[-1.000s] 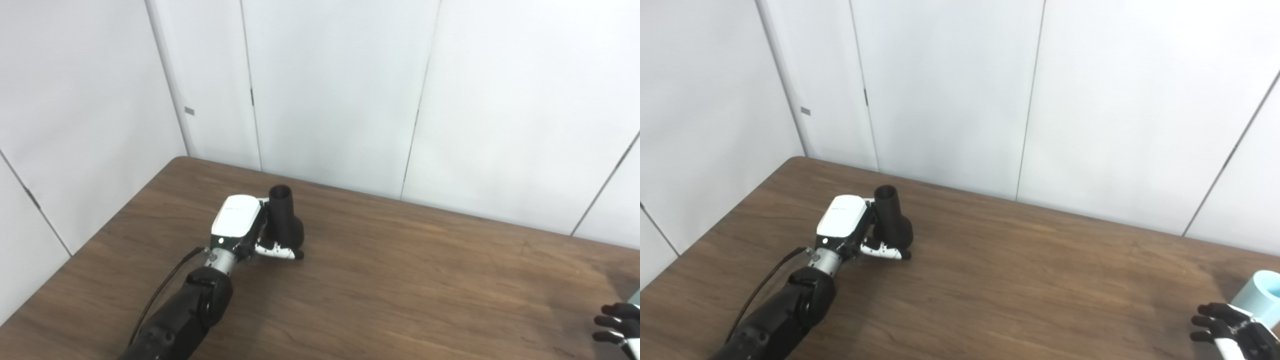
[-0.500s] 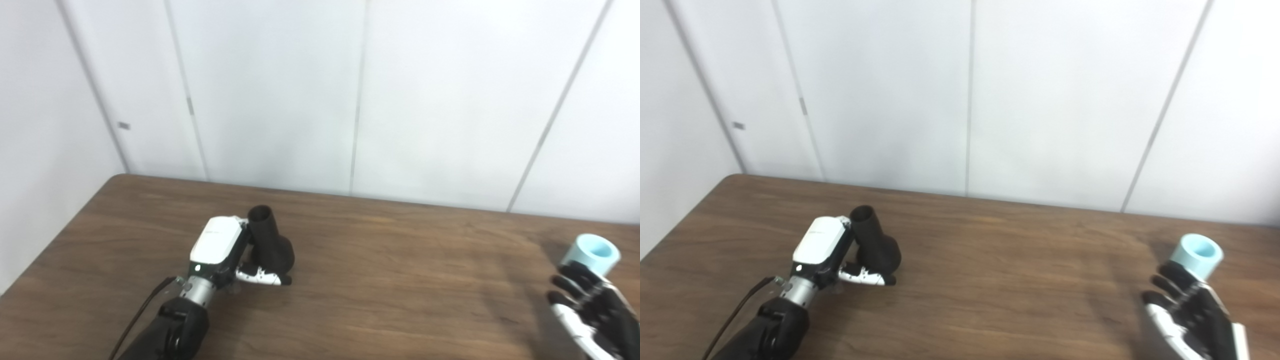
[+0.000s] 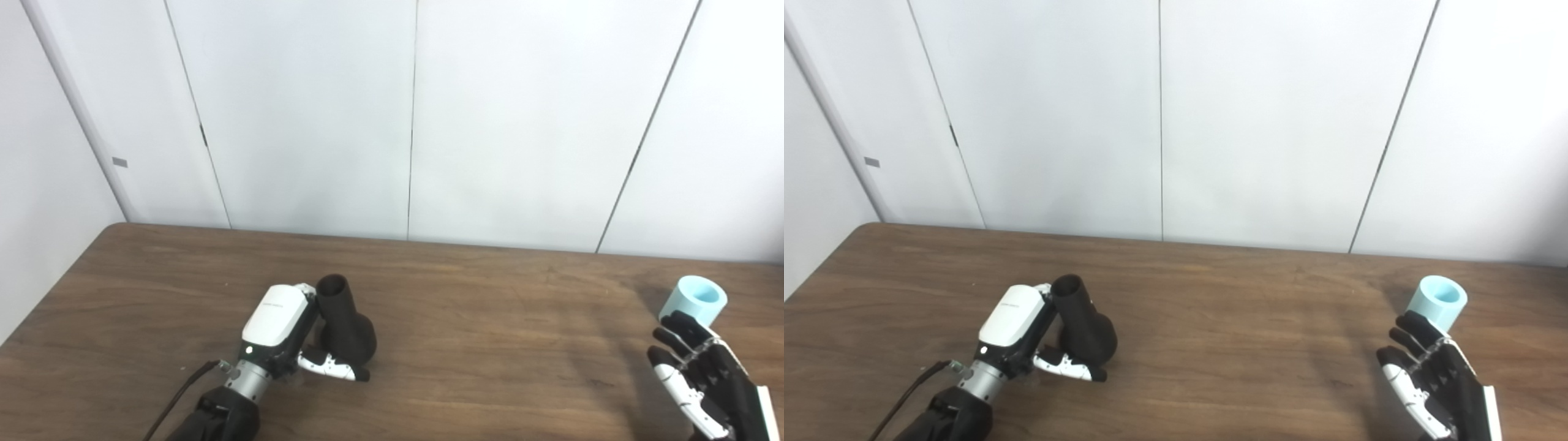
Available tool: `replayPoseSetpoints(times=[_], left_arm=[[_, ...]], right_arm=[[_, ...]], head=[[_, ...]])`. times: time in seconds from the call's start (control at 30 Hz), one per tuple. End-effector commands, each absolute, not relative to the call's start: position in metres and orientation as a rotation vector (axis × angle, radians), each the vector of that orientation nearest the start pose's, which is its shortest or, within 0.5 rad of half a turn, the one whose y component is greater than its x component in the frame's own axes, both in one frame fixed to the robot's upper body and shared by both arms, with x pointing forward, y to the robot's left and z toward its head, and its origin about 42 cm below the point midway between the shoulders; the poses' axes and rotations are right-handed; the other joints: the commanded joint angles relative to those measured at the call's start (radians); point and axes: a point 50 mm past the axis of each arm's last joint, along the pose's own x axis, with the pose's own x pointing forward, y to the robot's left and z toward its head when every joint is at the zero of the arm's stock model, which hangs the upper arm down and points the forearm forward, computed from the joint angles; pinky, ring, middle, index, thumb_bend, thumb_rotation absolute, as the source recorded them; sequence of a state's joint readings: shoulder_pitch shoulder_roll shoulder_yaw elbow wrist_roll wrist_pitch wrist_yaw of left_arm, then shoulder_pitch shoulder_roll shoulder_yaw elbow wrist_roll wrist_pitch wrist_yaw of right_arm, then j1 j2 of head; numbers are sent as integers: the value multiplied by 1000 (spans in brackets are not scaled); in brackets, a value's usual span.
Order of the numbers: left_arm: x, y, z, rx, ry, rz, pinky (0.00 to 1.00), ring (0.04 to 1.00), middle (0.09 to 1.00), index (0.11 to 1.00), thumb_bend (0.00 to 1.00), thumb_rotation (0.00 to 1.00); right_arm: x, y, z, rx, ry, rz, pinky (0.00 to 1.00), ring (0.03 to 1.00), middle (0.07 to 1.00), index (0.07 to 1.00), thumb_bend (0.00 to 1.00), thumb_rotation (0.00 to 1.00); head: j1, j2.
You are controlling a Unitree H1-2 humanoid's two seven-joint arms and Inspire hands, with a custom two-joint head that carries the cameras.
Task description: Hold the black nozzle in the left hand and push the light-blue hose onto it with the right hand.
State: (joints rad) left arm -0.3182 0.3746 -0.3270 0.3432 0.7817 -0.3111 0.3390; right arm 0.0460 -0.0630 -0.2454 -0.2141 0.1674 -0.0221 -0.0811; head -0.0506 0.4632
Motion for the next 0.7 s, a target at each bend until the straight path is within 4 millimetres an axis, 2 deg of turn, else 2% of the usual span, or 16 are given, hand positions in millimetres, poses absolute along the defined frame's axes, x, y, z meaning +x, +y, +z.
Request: replayPoseSetpoints(times=[0.0,0.2,0.27,0.3,0.37,0.4,0.5,0.53,0.67], left_arm=[[347,226,81,1046,-439,-260,647,510,476,450,503,0],[347,210,76,1064,-476,-332,646,483,472,470,505,0],[346,205,73,1070,-480,-358,653,479,477,469,505,0],[346,202,72,1072,-484,-368,660,479,476,471,505,0],[346,196,69,1068,-493,-380,668,478,474,475,505,0],[346,193,67,1068,-498,-383,669,481,471,475,505,0],[348,185,64,1075,-515,-399,668,482,462,485,505,0],[349,184,63,1074,-518,-406,672,478,462,486,505,0],[353,186,55,1072,-508,-430,680,466,466,492,505,0]], right_arm=[[258,-302,168,69,-324,-323,690,758,762,743,333,208],[260,-299,172,70,-363,-388,645,704,703,683,359,246],[261,-298,172,89,-382,-431,551,616,637,622,359,171],[262,-297,171,98,-387,-456,483,547,586,557,422,154],[263,-297,170,103,-395,-495,400,459,519,505,474,141],[263,-298,170,103,-399,-511,377,431,492,496,499,58],[265,-298,168,114,-398,-568,335,386,489,480,517,6],[266,-297,168,113,-392,-592,289,357,490,475,520,1],[269,-293,166,40,-341,-698,246,341,495,467,521,0]], head=[[-3,0],[-29,8],[-41,11],[-43,13],[-48,14],[-49,14],[-72,12],[-96,9],[-175,9]])
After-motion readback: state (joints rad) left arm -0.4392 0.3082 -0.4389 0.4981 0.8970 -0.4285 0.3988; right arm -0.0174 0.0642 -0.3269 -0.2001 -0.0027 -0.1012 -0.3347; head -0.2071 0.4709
